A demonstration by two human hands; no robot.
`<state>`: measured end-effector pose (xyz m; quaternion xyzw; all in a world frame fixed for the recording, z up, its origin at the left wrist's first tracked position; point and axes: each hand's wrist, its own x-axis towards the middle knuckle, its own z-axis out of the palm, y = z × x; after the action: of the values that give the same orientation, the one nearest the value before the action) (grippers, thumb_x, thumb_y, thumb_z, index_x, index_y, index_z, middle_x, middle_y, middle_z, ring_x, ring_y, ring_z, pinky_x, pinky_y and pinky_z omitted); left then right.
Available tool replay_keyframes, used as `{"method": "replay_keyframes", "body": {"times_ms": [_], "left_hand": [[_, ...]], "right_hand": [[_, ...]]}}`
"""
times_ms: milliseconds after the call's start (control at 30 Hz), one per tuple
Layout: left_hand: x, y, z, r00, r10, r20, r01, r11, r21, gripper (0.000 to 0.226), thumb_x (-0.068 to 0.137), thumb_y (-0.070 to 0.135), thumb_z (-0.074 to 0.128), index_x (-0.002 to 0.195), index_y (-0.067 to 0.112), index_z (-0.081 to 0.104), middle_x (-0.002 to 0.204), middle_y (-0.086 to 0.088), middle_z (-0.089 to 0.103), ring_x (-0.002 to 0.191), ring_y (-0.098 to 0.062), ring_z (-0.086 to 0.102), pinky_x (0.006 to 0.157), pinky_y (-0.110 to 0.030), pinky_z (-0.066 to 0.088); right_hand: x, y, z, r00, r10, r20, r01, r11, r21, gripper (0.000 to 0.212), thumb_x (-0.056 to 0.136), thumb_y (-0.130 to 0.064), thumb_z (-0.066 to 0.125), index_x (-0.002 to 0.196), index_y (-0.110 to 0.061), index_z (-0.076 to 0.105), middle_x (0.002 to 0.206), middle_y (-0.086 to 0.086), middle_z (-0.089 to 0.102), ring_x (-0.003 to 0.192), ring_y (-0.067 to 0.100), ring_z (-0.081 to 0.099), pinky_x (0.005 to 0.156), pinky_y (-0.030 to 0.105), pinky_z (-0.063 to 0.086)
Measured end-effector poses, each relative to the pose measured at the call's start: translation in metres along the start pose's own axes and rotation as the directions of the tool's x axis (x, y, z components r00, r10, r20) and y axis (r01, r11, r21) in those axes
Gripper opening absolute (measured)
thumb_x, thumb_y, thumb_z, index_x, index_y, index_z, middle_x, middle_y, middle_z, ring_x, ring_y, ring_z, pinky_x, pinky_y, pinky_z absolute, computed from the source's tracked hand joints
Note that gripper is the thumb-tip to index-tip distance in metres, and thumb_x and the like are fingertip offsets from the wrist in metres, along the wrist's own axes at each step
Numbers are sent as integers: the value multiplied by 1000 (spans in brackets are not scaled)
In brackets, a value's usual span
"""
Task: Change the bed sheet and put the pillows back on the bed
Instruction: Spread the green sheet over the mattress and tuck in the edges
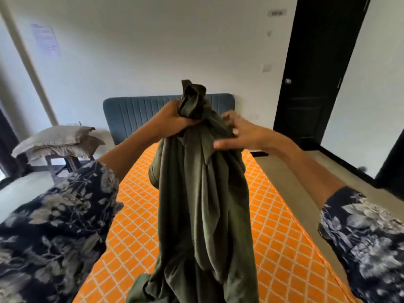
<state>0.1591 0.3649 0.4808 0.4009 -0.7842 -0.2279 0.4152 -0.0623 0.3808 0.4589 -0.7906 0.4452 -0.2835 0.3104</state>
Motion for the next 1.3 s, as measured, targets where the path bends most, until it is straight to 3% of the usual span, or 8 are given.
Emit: {"method": "replay_keyframes", "body": {"times_ms": [333,467,567,700,800,933,1133,1300], "left_hand": [[-4,0,-18,996,-27,-86,46,974,220,17,86,10,70,100,15,62,80,9,60,69,9,55,63,-3,42],[15,9,-29,967,-54,-248,117,963,244,23,86,20,70,106,9,66,96,-6,65,91,-16,58,75,-25,44],[29,25,-17,948,-46,-315,95,985,142,30,86,18,70,115,10,65,101,-2,63,96,-14,57,74,-19,41],[34,34,18,983,-17,-181,50,982,180,34,80,22,74,110,8,66,104,-9,69,101,-22,63,85,-30,50],[31,41,49,996,45,-81,-25,974,226,31,84,20,70,110,6,62,101,-9,67,93,-18,62,72,-15,47],[28,52,81,986,9,166,-35,987,158,41,90,31,65,125,10,55,113,-7,65,105,-17,61,94,-29,48],[-4,35,95,972,220,82,-235,919,316,100,66,71,67,147,25,30,142,-1,43,132,-17,41,111,-37,31],[-75,-89,128,850,-234,471,131,962,241,97,74,23,83,149,7,23,144,-15,41,131,-24,43,108,-29,33]], "right_hand": [[-2,38,-34,816,537,214,-294,703,-647,20,87,-42,65,92,-24,59,95,1,61,90,21,58,85,40,53],[4,7,-96,909,252,-333,-395,777,-490,14,93,-11,49,94,-4,60,88,15,61,72,27,59,59,31,48],[14,-13,-114,739,23,-673,-261,931,-255,16,93,-14,51,101,-3,59,95,18,60,86,33,60,66,33,47],[-3,-46,-70,977,55,-207,5,961,278,51,90,-15,64,135,-11,39,113,8,63,89,13,63,68,20,53],[-14,-26,-27,998,39,57,-42,997,60,98,74,-13,79,146,-20,14,125,-17,41,106,-9,48,77,0,41],[-15,16,8,904,13,-427,87,973,215,88,58,-4,88,134,-3,44,118,-1,59,113,12,57,89,13,45],[-73,84,6,776,296,-557,201,721,663,79,51,-2,84,124,1,56,108,15,70,97,31,68,81,43,57],[-150,128,0,796,362,-484,274,498,823,58,45,-6,84,101,-10,69,89,1,74,84,17,70,69,27,56]]}}
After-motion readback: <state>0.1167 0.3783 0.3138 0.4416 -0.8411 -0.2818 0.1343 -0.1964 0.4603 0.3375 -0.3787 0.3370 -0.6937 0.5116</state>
